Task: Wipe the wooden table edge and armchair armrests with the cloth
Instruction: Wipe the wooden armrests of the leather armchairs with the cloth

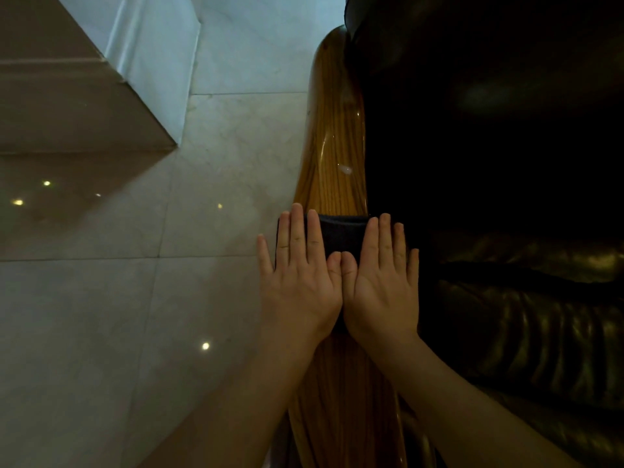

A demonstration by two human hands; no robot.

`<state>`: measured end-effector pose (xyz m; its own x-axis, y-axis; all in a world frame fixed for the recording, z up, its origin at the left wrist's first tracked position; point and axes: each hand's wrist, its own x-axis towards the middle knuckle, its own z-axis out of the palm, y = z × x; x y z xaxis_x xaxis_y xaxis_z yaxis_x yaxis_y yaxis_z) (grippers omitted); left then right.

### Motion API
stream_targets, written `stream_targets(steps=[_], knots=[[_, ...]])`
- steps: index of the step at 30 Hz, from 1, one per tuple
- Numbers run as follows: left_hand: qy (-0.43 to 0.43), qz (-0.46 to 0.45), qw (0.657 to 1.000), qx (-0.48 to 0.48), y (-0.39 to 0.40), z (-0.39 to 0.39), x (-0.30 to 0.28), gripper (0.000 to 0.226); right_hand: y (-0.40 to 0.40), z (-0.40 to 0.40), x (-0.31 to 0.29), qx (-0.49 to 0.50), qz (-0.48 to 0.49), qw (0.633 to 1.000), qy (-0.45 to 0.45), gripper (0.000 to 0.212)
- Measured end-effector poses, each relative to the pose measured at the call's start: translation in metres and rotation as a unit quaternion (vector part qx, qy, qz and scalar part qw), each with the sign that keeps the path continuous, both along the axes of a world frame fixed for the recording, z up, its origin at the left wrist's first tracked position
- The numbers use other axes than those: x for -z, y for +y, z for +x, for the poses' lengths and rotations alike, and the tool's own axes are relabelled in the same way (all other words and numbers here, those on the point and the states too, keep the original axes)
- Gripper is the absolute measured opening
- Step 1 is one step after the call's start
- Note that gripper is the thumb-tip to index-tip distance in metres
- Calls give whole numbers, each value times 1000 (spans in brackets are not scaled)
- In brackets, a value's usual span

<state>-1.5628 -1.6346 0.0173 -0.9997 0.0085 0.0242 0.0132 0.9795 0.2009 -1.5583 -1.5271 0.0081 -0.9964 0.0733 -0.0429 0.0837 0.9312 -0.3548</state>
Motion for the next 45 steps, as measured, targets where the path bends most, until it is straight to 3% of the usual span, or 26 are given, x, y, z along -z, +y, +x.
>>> stream_targets(steps=[10, 25, 45], knots=[[-28, -8, 1000, -6, -1, -41, -11, 61, -3, -41, -8, -5, -2, 1000, -8, 64], [-76, 40, 996, 3, -3, -124, -9, 62, -5, -116, -12, 1, -45, 999, -11, 61], [-114, 107, 987, -21, -1, -193, -11, 66, -8, -180, -21, -5, -35, 999, 11, 62]])
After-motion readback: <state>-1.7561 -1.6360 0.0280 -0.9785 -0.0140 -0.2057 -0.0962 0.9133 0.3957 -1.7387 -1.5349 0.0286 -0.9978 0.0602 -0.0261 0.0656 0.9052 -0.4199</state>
